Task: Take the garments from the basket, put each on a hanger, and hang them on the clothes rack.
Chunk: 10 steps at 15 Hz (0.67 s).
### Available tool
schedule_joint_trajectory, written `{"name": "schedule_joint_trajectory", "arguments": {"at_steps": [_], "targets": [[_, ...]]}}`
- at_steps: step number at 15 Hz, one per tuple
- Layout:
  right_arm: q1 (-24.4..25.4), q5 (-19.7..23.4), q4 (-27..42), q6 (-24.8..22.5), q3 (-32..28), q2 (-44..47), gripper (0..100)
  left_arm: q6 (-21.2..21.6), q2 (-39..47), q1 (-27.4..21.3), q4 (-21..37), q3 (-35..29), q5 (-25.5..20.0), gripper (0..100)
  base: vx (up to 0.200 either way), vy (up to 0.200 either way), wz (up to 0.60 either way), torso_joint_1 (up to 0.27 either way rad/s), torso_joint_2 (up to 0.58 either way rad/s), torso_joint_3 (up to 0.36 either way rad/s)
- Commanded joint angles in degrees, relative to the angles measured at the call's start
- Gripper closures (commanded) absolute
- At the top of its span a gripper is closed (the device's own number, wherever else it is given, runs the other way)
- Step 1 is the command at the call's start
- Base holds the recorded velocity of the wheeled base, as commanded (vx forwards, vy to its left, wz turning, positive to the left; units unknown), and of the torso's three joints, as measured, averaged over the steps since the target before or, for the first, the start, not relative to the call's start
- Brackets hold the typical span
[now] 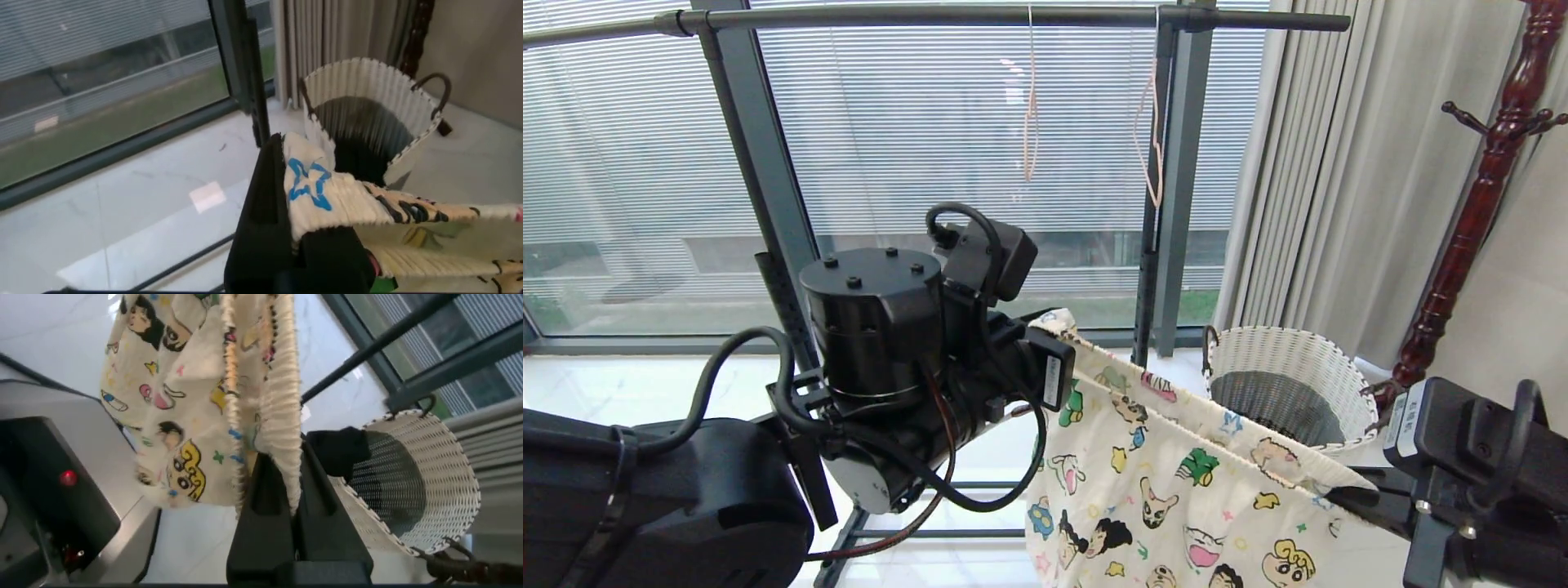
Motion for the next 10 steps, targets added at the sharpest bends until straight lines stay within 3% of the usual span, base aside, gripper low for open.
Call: {"name": "schedule_joint_trajectory", "arguments": {"at_steps": [1,3,6,10], "targets": [[-4.2,-0.1,-3.6,0.0,-2.1,3.3,100,-0.4,-0.3,-0.5,-0.1,4.0,1.2,100,0.0,0.0,0.0,0.0,0.0,0.0],[-7.0,0.0,-10.3,-0.1,-7.0,8.3,100,-2.5,-3.0,-3.9,0.0,11.4,1.3,100,0.0,0.0,0.0,0.0,0.0,0.0],[-7.7,0.1,-12.0,-0.1,-14.3,13.0,100,-3.0,-5.7,-10.6,-0.1,23.5,2.2,100,0.0,0.0,0.0,0.0,0.0,0.0],[-7.7,0.0,-12.0,-0.2,-14.0,12.8,100,-2.8,-5.7,-13.8,-1.2,24.0,5.1,100,0.0,0.0,0.0,0.0,0.0,0.0]]}}
